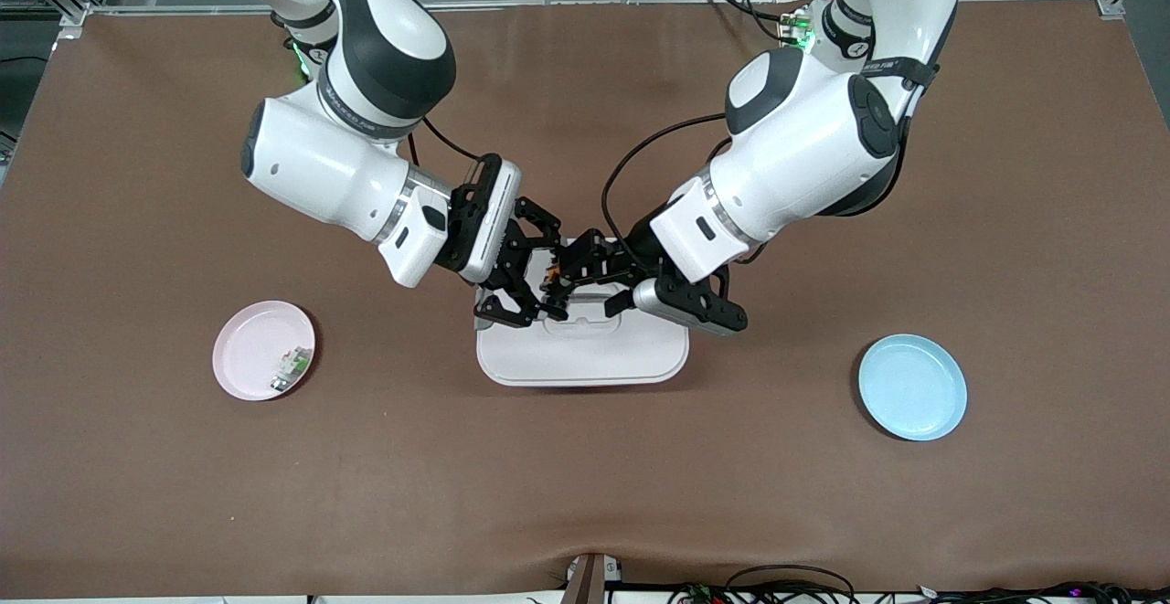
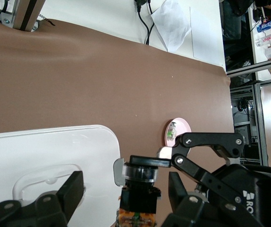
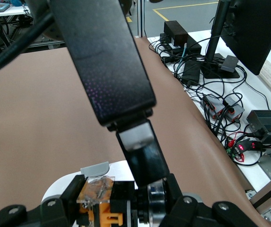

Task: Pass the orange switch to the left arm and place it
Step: 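Grasp the orange switch with the left gripper beside the right gripper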

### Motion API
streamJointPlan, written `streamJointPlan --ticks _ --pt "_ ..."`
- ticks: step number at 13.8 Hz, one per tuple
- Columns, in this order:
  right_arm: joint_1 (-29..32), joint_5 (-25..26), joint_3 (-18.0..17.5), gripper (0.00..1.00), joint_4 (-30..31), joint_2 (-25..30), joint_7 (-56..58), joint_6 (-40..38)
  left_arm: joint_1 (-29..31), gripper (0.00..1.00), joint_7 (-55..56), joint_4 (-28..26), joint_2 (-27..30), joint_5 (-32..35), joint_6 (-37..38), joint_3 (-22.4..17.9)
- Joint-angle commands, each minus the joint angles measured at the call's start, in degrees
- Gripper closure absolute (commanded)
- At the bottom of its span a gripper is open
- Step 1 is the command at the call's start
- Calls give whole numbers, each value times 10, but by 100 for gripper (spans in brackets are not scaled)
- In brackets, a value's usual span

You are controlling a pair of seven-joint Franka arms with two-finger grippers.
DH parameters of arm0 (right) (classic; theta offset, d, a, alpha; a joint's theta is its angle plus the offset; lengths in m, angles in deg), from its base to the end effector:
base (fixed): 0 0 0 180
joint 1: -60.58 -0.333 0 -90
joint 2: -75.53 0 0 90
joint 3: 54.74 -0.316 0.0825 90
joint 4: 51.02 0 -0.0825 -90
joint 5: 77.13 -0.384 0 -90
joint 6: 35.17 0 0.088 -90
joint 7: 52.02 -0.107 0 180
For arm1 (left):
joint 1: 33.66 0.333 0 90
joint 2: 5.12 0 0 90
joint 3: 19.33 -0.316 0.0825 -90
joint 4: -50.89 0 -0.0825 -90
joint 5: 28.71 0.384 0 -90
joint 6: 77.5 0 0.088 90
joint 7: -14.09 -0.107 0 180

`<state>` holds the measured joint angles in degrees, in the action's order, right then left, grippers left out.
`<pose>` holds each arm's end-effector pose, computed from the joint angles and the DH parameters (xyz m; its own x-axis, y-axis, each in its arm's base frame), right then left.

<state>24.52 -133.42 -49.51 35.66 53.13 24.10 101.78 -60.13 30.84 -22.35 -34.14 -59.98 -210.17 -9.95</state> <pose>0.6051 0.3819 0.4971 0.1663 0.5926 0.7881 0.9652 -0.2615 -0.0070 0.6180 -0.4210 0.5278 0.9775 0.0546 0.2039 -0.0962 -0.7445 0.6606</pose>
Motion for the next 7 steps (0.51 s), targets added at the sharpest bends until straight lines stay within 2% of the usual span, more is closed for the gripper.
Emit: streamJointPlan --ticks 1,4,7 --pt "-30 7 25 87 -3 3 -29 9 -9 19 7 16 -9 6 -4 -8" --pt "-46 8 45 87 -12 3 -44 9 -16 21 8 15 -9 37 -4 -7" --pt "-47 8 46 87 -31 -5 -56 9 -17 21 9 14 -4 40 3 -7"
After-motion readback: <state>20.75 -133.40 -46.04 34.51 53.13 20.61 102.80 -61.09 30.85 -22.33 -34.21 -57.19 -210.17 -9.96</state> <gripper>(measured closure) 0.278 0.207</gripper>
